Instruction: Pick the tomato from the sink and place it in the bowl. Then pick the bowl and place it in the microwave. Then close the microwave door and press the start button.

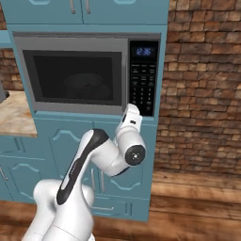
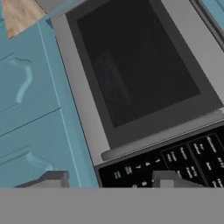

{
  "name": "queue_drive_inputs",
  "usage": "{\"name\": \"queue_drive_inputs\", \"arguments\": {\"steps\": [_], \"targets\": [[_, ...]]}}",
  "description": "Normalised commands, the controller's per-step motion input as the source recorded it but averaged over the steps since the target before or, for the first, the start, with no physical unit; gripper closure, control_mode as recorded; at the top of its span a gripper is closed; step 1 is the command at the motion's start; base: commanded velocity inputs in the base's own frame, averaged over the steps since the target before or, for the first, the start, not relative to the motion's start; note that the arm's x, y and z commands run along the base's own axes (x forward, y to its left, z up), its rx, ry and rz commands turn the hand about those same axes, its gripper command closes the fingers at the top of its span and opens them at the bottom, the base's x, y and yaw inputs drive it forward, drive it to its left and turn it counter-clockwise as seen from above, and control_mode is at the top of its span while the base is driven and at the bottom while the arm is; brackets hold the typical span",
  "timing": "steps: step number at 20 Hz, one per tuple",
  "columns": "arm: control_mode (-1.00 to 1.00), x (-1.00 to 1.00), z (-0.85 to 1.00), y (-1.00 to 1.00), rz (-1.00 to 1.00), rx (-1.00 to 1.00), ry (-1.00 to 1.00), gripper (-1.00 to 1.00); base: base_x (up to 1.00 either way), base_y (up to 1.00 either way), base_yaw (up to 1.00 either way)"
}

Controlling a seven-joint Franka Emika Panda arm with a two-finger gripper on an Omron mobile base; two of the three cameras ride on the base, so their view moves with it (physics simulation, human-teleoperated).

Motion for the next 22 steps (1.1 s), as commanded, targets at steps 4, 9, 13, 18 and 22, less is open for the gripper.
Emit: {"name": "queue_drive_inputs", "arguments": {"steps": [4,9,13,18,22], "targets": [[-1.0,0.0,0.0,-0.07,0.0,0.02,0.0,1.0,0.0,0.0,0.0],[-1.0,0.18,0.0,-0.22,-0.02,0.04,0.0,1.0,0.0,0.0,0.0],[-1.0,0.43,0.0,0.37,-0.09,-0.01,-0.02,1.0,0.0,0.0,0.0],[-1.0,0.42,0.0,0.44,-0.08,-0.01,-0.06,1.0,0.0,0.0,0.0],[-1.0,0.33,-0.01,0.04,-0.05,0.0,-0.05,1.0,0.0,0.0,0.0]]}}
